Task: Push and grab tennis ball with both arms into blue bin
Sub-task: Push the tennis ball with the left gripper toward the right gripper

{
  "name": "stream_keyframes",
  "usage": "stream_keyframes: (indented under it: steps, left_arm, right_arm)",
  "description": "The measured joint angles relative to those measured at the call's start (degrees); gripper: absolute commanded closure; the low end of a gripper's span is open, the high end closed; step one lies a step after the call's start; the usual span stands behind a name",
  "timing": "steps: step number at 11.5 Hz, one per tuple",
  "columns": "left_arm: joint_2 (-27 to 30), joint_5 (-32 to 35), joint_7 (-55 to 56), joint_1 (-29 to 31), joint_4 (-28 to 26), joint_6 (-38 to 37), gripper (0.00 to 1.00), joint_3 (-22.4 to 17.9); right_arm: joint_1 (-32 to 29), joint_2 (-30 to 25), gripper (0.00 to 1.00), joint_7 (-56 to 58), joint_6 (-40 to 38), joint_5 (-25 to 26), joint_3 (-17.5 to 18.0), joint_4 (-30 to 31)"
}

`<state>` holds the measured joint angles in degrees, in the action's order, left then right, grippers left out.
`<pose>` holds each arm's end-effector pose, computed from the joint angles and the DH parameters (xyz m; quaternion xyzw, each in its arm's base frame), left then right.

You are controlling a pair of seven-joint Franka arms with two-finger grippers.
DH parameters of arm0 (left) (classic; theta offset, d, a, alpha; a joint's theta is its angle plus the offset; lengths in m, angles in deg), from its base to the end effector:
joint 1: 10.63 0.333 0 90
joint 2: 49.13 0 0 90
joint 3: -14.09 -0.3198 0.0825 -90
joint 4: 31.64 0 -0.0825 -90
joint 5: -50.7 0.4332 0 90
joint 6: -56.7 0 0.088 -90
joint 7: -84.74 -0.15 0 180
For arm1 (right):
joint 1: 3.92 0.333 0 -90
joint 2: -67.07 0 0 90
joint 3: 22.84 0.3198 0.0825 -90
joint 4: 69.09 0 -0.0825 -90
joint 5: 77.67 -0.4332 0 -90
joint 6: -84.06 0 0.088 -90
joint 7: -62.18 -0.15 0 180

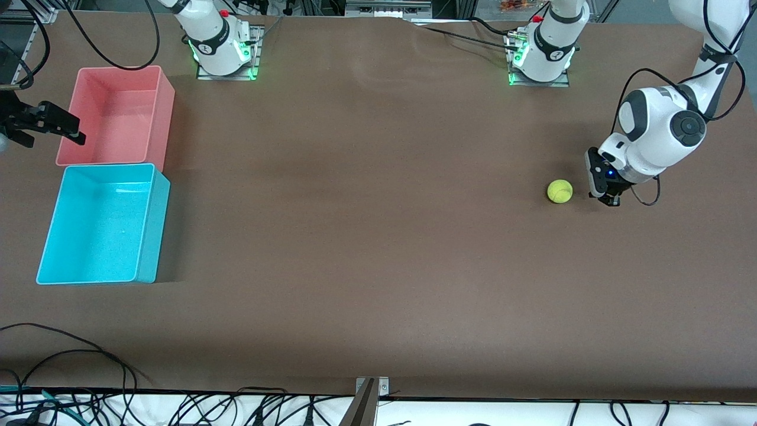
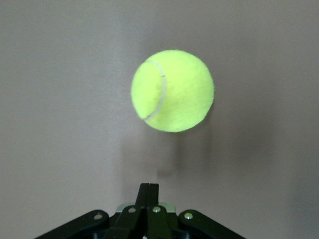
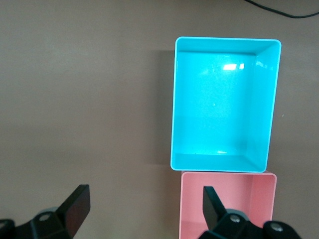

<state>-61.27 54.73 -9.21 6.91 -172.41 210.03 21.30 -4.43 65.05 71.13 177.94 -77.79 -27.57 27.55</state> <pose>0.5007 0.0865 0.1317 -0.7251 0.6886 -0.0008 0.0055 0.5932 -0.0547 0.5517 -0.9995 -0.0323 0.0062 0.0033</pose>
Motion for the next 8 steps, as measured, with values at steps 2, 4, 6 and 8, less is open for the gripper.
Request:
stream_keyframes:
  steps: [2,4,6,8]
  left_arm:
    - [-0.3,0.0,0.1,0.0,-1.8,2.0,1.00,0.0]
    - [-0.5,0.0,0.4,0.0,-3.0,3.3,1.00,0.0]
    - [-0.6,0.0,0.4,0.1,-4.2,4.6,1.00,0.0]
    - [-0.6,0.0,0.5,0.1,-4.8,5.2,1.00,0.0]
  right_arm:
    - [0.0,0.0,0.00,0.0,0.0,0.0,0.0,0.0]
    - [0.0,0.0,0.00,0.0,0.0,0.0,0.0,0.0]
    - [0.0,0.0,0.00,0.0,0.0,0.0,0.0,0.0]
    - [0.0,0.0,0.00,0.0,0.0,0.0,0.0,0.0]
